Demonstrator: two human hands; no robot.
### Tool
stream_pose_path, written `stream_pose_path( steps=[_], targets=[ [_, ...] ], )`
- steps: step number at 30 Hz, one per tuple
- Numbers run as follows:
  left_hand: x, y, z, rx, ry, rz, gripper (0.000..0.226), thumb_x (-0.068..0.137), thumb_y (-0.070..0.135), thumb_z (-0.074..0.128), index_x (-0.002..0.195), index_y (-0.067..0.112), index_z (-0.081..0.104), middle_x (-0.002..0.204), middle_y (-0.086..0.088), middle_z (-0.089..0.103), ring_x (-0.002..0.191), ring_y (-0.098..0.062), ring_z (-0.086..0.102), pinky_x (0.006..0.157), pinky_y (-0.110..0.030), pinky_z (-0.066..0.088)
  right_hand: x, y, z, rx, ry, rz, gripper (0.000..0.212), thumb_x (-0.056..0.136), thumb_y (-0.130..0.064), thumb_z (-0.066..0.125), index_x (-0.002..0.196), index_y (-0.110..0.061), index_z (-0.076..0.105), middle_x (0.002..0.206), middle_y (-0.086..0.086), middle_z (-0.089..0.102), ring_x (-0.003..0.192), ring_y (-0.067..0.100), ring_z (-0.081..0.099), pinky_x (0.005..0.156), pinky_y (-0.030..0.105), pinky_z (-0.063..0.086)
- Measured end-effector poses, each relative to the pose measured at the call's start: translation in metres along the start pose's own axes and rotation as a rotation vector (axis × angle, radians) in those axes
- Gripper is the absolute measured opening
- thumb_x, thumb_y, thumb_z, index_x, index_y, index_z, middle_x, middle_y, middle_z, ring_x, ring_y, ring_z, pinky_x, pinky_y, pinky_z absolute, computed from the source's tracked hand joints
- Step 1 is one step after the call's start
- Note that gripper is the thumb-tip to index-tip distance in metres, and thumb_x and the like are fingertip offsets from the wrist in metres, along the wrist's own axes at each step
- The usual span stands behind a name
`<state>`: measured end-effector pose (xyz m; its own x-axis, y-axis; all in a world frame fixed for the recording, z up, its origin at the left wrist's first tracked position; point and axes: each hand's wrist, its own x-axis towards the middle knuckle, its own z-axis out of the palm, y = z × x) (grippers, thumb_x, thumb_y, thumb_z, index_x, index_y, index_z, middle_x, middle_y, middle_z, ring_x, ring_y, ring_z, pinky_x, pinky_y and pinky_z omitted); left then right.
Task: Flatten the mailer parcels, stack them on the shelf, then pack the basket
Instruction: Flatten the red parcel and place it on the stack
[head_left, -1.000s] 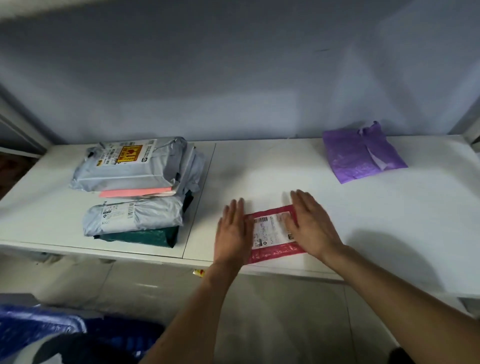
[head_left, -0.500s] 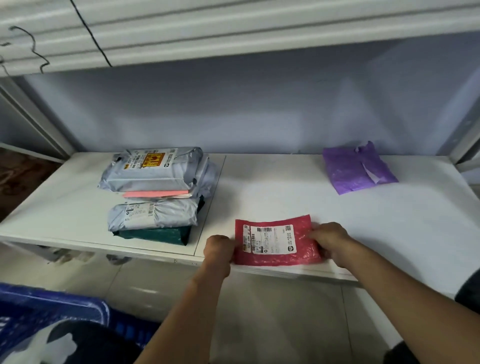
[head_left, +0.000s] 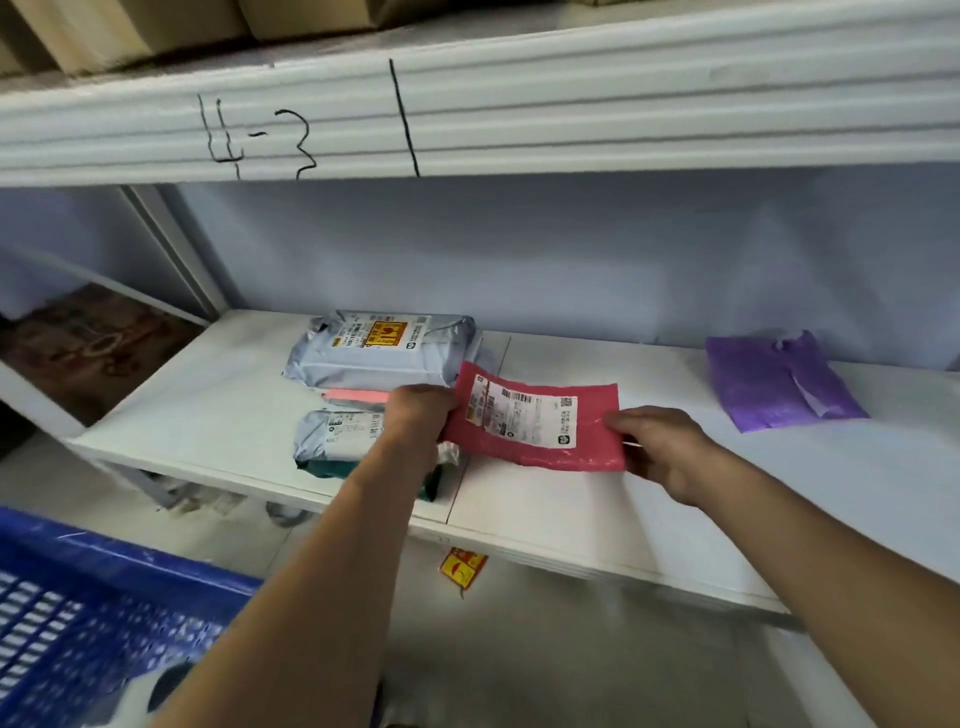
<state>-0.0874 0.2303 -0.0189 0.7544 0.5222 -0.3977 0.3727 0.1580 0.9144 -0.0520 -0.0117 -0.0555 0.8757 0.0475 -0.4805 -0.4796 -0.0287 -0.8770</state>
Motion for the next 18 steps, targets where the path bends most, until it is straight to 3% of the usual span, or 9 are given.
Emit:
stream_pose_path(
  steps=[4,8,11,15,18],
  targets=[
    [0.024,0.035,-0.041,-0.040,0.081,0.057,0.013,0.082,-0.005,0.065,0.078,0.007,0.065,0.082,-0.014,0.070,0.075,-0.030,0.069,0.081,-0.042,0.058,0.005,-0.024,0.042,0.012,-0.062,-0.014,0.004,0.089,-0.011,0.066,0.086,-0.012,0.064,0.082,0.008,0.066,0.065,0.018,0.058,0.056,0.025,0.047],
    [0.052,0.065,-0.075,-0.002,0.151,0.099,0.009,0.067,0.002,0.073,0.066,0.008,0.067,0.073,-0.016,0.067,0.069,-0.026,0.063,0.083,-0.046,0.055,0.014,-0.053,0.087,0.035,-0.116,-0.034,0.004,0.089,-0.011,0.067,0.089,-0.014,0.064,0.076,0.005,0.064,0.058,0.014,0.055,0.048,0.022,0.044],
    [0.065,0.078,-0.089,0.036,0.208,0.101,0.015,0.077,-0.002,0.069,0.066,0.007,0.063,0.070,-0.014,0.063,0.061,-0.023,0.059,0.065,-0.033,0.052,0.021,-0.069,0.113,0.010,-0.138,-0.051,0.008,0.089,-0.011,0.067,0.082,-0.014,0.063,0.069,0.003,0.063,0.055,0.012,0.053,0.047,0.021,0.043],
    [0.099,0.087,-0.108,0.040,0.258,0.091,0.017,0.080,0.000,0.069,0.067,0.008,0.062,0.081,-0.016,0.064,0.071,-0.024,0.060,0.070,-0.033,0.048,0.038,-0.082,0.147,-0.056,-0.139,-0.075,0.010,0.089,-0.011,0.066,0.081,-0.014,0.063,0.066,0.002,0.061,0.051,0.010,0.051,0.044,0.020,0.039],
    [0.122,0.086,-0.121,0.060,0.269,0.077,0.019,0.082,0.000,0.069,0.066,0.009,0.062,0.070,-0.013,0.064,0.055,-0.020,0.059,0.057,-0.025,0.047,0.053,-0.087,0.167,-0.119,-0.119,-0.114,0.007,0.089,-0.012,0.067,0.083,-0.010,0.064,0.071,0.006,0.061,0.053,0.011,0.049,0.044,0.021,0.035]
  ],
)
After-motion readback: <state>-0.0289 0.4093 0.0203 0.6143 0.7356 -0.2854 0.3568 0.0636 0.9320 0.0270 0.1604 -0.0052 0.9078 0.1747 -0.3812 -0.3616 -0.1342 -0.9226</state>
